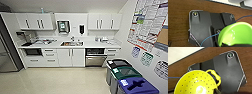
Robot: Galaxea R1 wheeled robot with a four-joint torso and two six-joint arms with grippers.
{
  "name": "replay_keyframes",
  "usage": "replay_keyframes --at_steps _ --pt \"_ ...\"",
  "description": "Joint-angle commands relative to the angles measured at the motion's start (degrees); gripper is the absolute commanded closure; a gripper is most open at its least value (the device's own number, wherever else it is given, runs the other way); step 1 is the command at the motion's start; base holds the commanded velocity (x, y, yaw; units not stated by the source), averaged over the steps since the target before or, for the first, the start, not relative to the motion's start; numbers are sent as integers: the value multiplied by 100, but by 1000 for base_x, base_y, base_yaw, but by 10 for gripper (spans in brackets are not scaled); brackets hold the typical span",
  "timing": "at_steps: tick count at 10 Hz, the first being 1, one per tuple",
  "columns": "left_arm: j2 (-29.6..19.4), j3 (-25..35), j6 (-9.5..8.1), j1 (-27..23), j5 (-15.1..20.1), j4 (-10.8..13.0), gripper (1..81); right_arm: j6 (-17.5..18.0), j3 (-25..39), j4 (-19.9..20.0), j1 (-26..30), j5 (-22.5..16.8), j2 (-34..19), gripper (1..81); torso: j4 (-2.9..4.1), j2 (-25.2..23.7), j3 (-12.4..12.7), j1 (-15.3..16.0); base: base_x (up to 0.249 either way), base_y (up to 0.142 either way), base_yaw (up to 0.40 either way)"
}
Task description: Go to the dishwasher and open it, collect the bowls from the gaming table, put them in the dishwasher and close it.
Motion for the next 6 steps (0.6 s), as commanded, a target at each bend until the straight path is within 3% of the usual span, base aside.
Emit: replay_keyframes --at_steps 1,6 --pt "-109 -20 -5 -191 157 0 811 -7 58 -79 218 -208 -49 811 0 0 0 0 153 0 0" --pt "-100 -20 -5 -191 157 -9 811 -7 58 -79 209 -208 -58 811 0 0 0 0 154 0 0"
